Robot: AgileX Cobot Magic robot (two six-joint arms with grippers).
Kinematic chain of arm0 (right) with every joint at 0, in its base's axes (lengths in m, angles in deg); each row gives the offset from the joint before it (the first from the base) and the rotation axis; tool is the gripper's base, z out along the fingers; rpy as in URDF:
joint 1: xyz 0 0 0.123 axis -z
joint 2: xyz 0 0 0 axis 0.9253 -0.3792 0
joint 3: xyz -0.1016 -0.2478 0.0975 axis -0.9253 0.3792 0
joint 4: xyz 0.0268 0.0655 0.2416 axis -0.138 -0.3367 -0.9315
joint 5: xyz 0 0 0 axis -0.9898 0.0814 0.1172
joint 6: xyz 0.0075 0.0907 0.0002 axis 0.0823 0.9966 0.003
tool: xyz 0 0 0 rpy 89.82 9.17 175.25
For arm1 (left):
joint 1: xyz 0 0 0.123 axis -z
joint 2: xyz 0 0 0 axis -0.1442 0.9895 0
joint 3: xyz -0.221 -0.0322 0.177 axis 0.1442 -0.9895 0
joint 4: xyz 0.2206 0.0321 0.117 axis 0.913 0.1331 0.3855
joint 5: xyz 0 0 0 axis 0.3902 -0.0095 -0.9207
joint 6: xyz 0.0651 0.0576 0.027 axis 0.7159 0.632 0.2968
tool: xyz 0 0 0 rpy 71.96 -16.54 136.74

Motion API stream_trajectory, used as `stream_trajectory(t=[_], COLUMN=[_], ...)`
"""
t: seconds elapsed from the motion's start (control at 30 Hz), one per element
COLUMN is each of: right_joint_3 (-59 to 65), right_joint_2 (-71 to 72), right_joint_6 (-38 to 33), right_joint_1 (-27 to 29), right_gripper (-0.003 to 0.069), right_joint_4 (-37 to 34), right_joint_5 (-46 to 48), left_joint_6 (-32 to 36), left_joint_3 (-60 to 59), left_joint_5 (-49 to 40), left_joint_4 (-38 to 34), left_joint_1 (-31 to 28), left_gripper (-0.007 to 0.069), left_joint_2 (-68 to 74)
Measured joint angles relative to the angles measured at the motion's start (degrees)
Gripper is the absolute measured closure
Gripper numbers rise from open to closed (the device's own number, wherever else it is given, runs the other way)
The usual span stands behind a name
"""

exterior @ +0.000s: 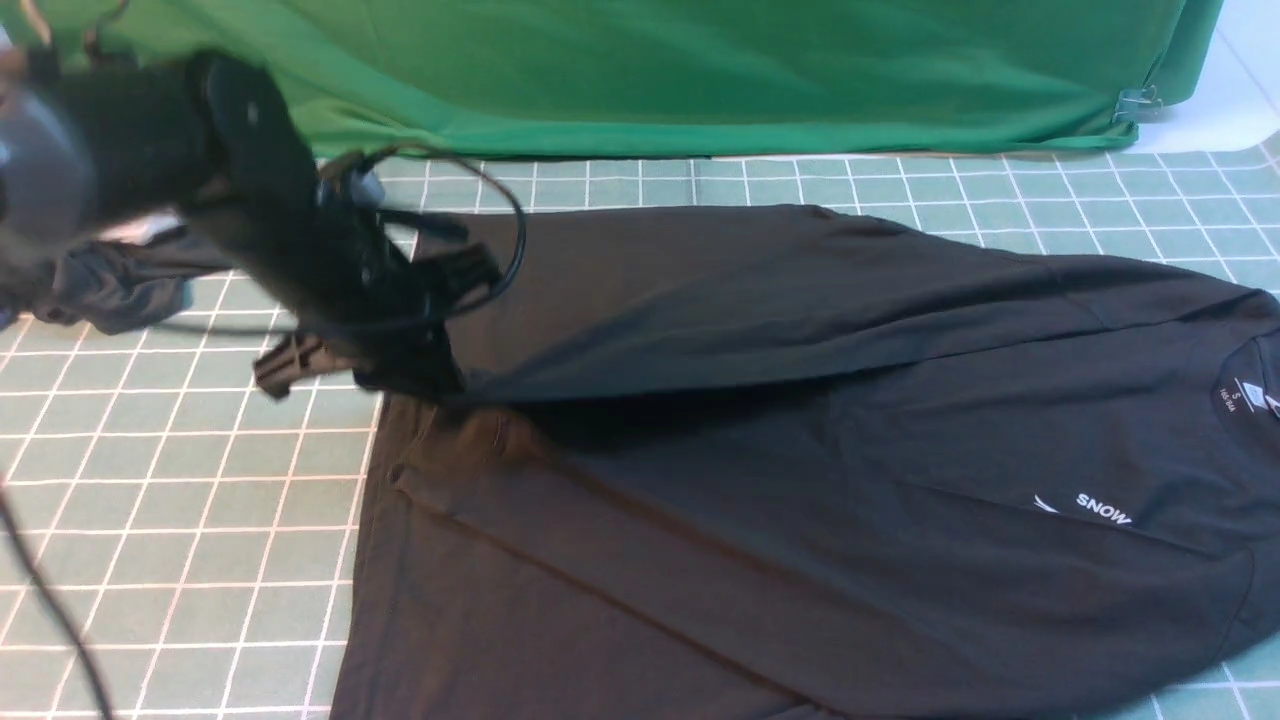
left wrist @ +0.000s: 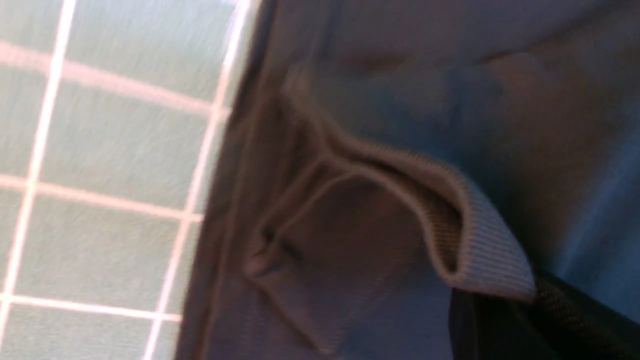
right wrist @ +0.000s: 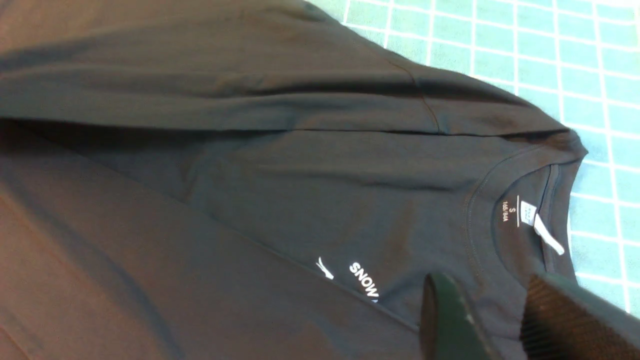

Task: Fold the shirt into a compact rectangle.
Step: 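Fold the left side of the dark shirt inward over its body with the left gripper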

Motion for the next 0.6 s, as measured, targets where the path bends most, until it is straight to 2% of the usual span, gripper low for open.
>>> stream_trajectory(t=[0.17,0.37,0.47,0.6], right_joint_3=[0.0,0.1,0.1,0.1], right_joint_2=[0.0,0.0,0.0,0.0], right_joint_6=[0.0,0.0,0.0,0.0], right_joint_1=[0.0,0.0,0.0,0.0], right_gripper=[0.043,0.0429,0.0429,0.0429], right_joint_4=[0.0,0.0,0.0,0.0], right_joint_5=[-2.7,-4.1,-4.1,-4.1], left_joint_6=[-0.4,0.1,0.1,0.2], left_joint_3=[-7.5,-11.2,-11.4,-8.7], left_joint_5=[6.6,7.5,7.7,3.3], left_joint_4=[0.2,2.0,2.6,3.6], left_joint_1=[0.1,0.2,0.2,-0.5], left_gripper=[0.061,0.0581,0.051,0.0377], left_joint_2=[-1.8,-1.8,-1.8,-3.5])
